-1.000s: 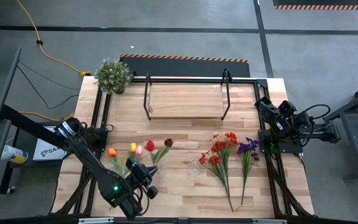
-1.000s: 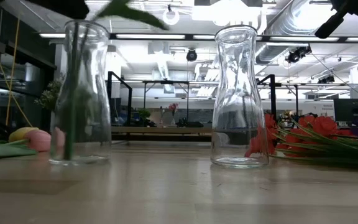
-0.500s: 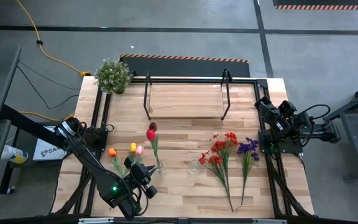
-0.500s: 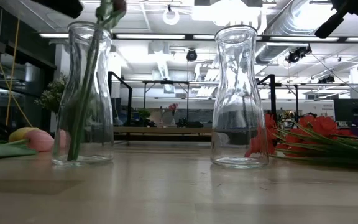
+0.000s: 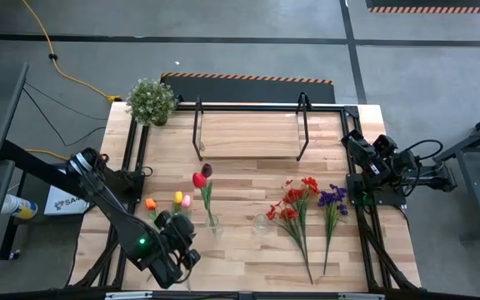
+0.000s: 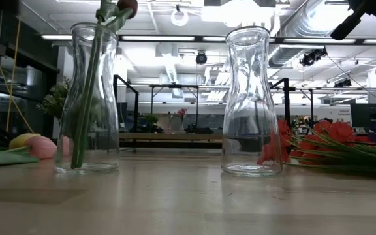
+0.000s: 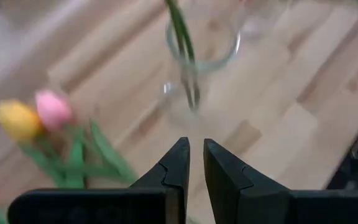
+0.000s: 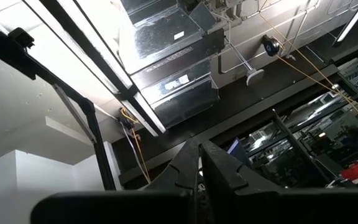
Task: Pick and place flowers into a vace then onto a shelf
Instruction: Put the yellow flower into the left transparent vase
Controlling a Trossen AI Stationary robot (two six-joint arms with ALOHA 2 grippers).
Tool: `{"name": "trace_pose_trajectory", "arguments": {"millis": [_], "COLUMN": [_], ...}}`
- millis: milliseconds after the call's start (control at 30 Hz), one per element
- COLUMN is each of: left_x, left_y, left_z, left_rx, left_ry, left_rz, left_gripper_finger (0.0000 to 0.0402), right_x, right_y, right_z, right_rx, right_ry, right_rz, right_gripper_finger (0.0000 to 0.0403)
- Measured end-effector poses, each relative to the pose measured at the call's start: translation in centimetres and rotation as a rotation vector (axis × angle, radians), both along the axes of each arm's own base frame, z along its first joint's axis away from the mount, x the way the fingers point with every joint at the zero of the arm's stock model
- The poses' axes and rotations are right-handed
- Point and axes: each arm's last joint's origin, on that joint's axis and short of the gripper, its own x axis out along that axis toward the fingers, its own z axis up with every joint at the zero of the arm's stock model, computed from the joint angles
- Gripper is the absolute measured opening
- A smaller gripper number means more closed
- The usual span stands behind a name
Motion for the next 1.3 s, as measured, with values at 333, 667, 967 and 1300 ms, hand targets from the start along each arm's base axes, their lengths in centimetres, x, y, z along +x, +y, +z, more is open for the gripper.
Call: {"name": "trace_pose_trajectory", "arguments": {"millis": [333, 667, 967, 1300], "left_x": [-1.0, -3.8, -4.2, -2.1], "left_y": [-0.6, 0.1, 0.9, 1.5], "left_z": [-0.1, -0.2, -0.2, -0.4], "left_rx": [-0.258, -0.147, -0.172, -0.330], "left_ry": [0.191, 0.291, 0.291, 0.332], "left_rz": [0.099, 0.321, 0.612, 0.712], "left_gripper_finger": [0.0083, 0.0083, 0.0083, 0.0083], "right_x": [0.0, 0.0, 0.0, -0.3], "right_y": [0.0, -0.1, -0.2, -0.2], "right_z": [0.0, 0.0, 0.0, 0.2], "right_rx": [-0.007, -0.013, 0.017, 0.015], "right_ry": [0.001, 0.008, 0.009, -0.033], "right_rz": [-0.004, -0.048, -0.077, -0.068], "right_gripper_finger": [0.0012, 0.0012, 0.0012, 0.0012]}}
